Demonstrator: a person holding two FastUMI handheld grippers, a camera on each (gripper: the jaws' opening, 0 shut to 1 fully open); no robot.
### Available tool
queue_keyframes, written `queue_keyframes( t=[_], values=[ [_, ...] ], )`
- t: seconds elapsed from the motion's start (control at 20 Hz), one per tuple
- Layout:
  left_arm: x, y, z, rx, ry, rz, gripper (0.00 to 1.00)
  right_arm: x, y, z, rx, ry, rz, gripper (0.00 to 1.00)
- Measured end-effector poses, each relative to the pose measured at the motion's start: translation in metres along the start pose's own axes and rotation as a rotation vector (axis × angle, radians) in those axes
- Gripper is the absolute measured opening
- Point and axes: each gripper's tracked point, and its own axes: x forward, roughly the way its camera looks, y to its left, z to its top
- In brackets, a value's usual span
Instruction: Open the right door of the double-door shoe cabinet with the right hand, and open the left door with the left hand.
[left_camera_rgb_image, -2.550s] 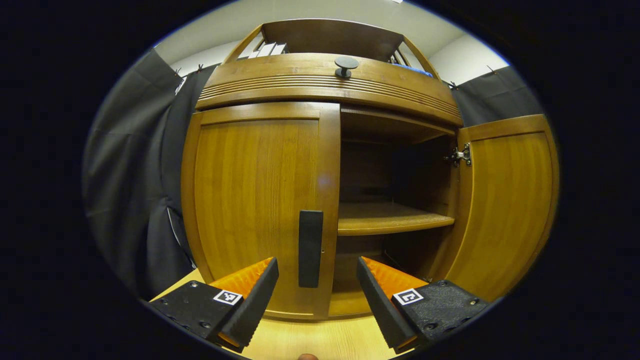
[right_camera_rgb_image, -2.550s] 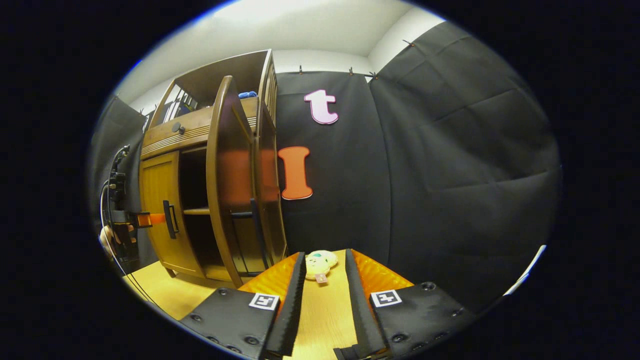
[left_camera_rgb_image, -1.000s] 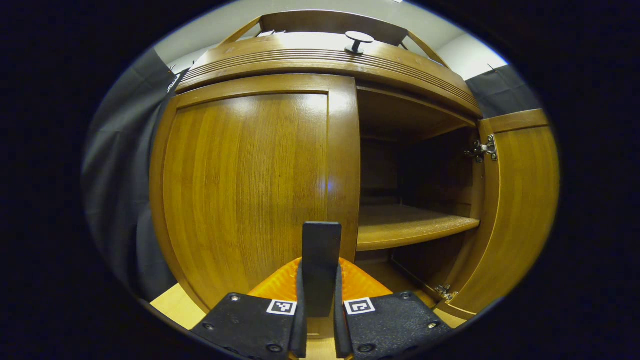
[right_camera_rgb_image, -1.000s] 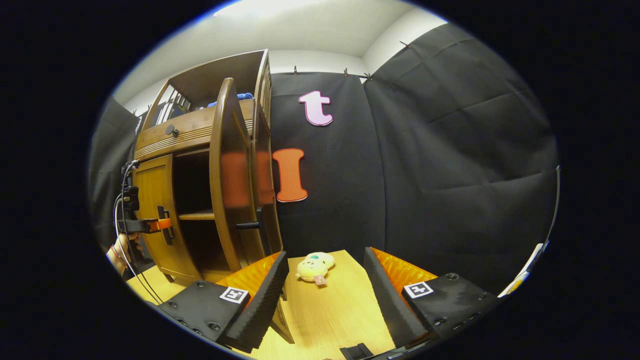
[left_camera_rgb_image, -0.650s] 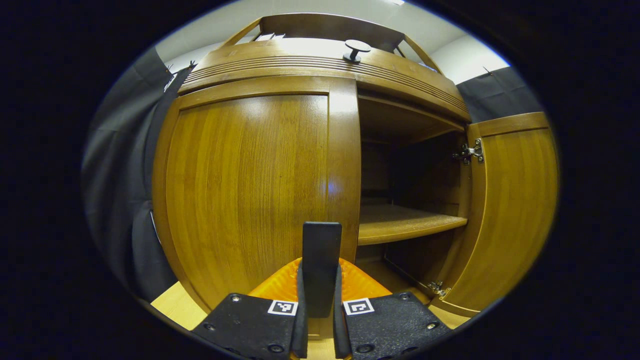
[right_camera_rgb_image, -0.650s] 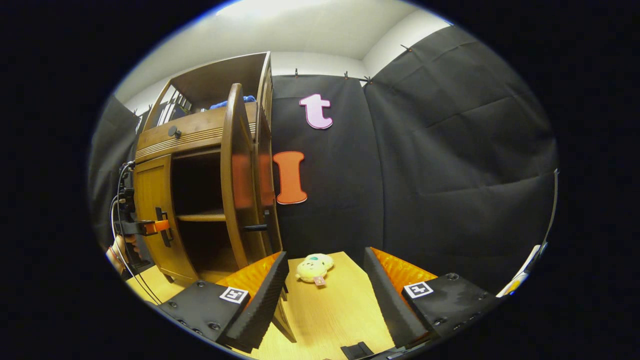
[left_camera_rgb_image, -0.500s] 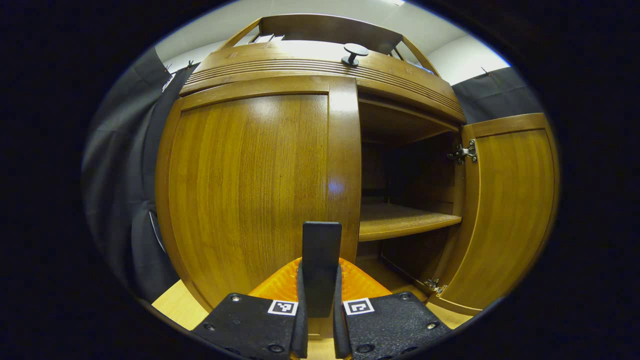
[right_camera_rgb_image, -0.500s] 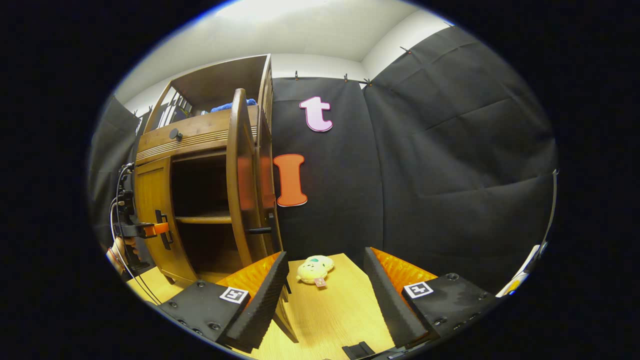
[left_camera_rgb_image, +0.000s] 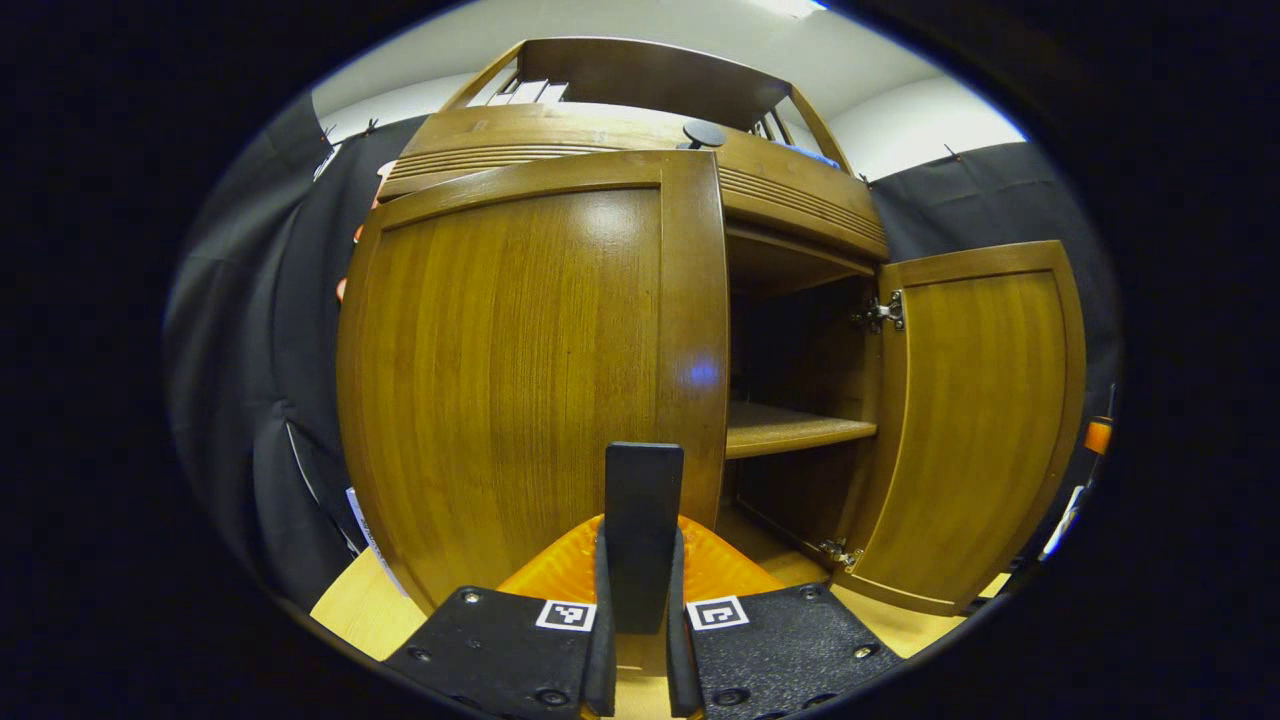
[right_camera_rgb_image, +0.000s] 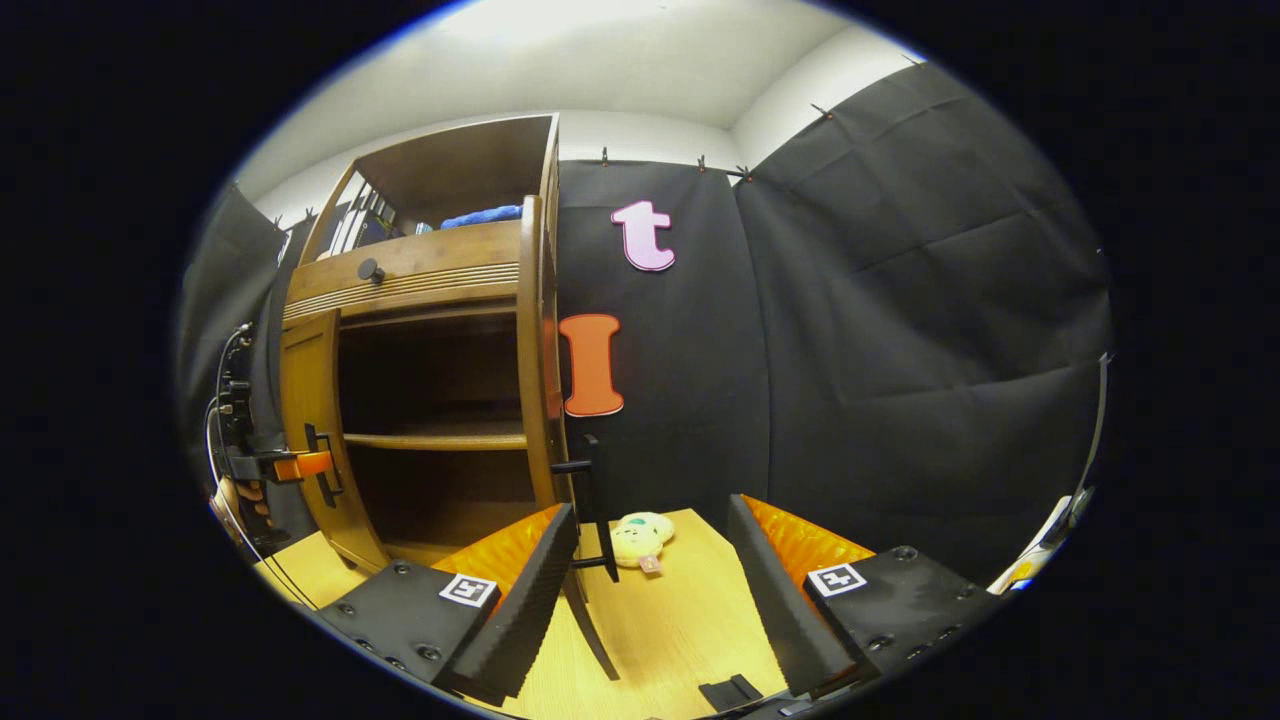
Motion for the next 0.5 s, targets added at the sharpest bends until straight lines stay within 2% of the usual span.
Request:
queue_keyframes(
  t=[0.05,0.1,0.15,0.25,0.3,0.35,0.4,0.5],
  values=[
    [-0.005,0.001,0.0,0.0,-0.001,-0.006,0.22,-0.002,0.005,0.001,-0.004,0.001,0.002,0.89],
    [-0.008,0.002,0.0,0.001,-0.001,-0.01,0.2,-0.002,0.01,0.001,-0.004,0.004,0.006,0.89],
    [-0.012,0.003,0.0,0.004,-0.001,-0.014,0.2,-0.004,0.015,0.001,-0.002,0.007,0.012,0.98],
    [-0.02,0.006,0.001,0.007,0.0,-0.023,0.2,-0.007,0.026,0.002,0.001,0.005,0.029,0.98],
    [-0.023,0.006,0.001,0.01,0.001,-0.026,0.22,-0.01,0.03,0.003,-0.002,0.002,0.033,0.89],
    [-0.027,0.008,0.001,0.012,0.004,-0.028,0.22,-0.012,0.033,0.003,-0.006,0.0,0.036,0.89],
    [-0.031,0.01,0.002,0.014,0.005,-0.03,0.2,-0.013,0.036,0.002,-0.008,0.0,0.041,0.98],
    [-0.04,0.012,0.002,0.017,0.006,-0.036,0.2,-0.015,0.043,0.003,-0.01,0.002,0.049,0.98]
  ],
)
